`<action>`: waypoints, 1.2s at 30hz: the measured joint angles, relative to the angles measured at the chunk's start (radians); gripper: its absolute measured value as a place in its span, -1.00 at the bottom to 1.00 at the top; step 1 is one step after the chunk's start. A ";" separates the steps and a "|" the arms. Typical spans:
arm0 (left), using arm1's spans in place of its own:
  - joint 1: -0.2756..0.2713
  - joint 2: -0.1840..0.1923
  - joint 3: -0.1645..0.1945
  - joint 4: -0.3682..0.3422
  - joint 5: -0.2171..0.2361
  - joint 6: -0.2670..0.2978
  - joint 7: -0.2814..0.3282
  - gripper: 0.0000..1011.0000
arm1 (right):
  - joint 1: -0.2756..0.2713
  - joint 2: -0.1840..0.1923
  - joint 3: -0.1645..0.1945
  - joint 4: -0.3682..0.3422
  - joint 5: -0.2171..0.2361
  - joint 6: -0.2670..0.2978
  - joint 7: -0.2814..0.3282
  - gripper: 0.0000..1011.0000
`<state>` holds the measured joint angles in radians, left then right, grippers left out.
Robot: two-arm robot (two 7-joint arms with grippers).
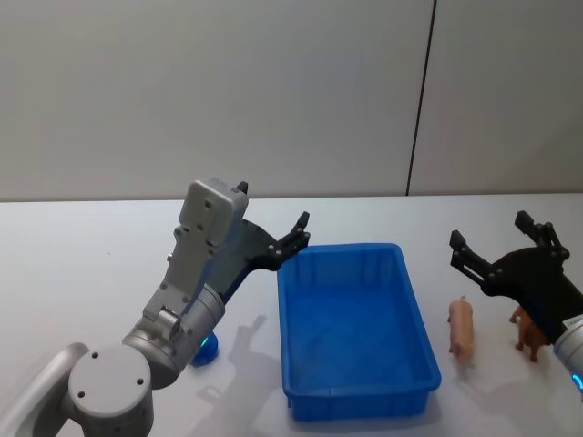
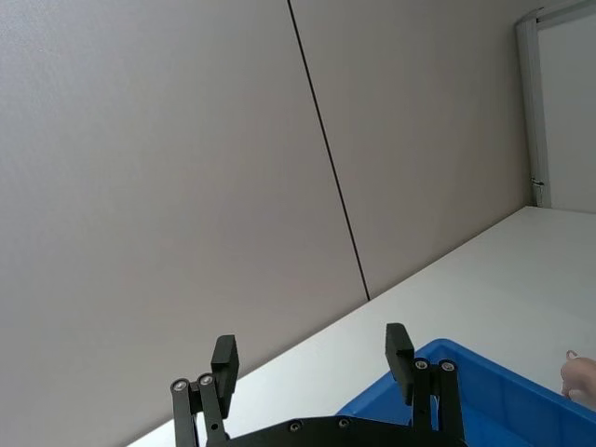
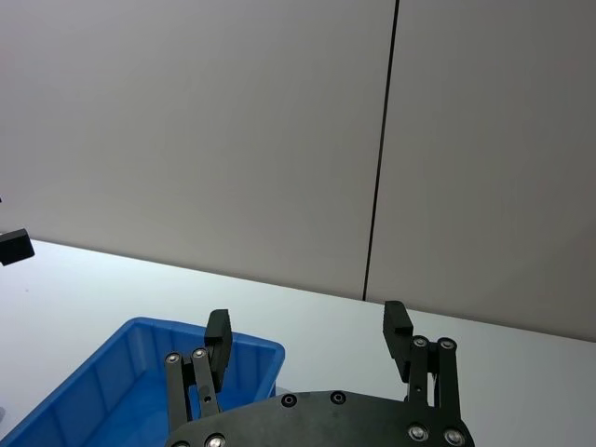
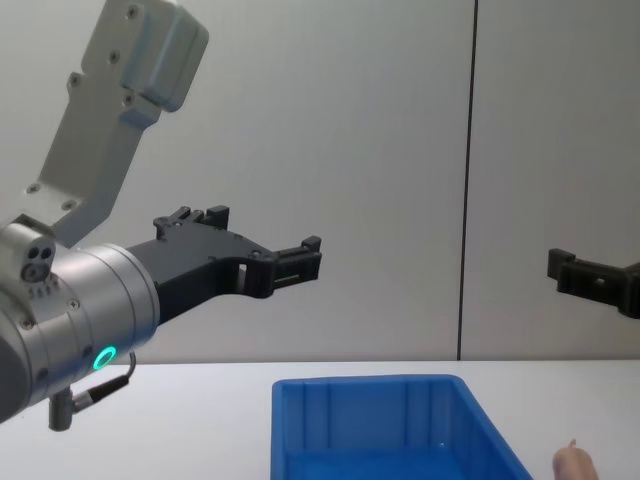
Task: Pick up the two dolls from the table and place them into the box.
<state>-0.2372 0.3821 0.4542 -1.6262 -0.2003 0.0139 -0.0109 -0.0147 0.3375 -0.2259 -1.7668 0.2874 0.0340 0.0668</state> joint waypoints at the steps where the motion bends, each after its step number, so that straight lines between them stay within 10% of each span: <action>1: 0.000 0.000 0.000 0.000 0.000 0.000 0.000 0.98 | 0.000 0.000 0.000 0.000 0.000 0.000 0.000 0.98; 36: 0.000 0.000 0.000 0.000 0.000 0.000 0.000 0.98 | 0.000 0.000 0.000 0.000 0.000 0.000 0.000 0.98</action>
<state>-0.2372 0.3821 0.4543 -1.6262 -0.2004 0.0139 -0.0110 -0.0147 0.3375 -0.2258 -1.7668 0.2874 0.0340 0.0668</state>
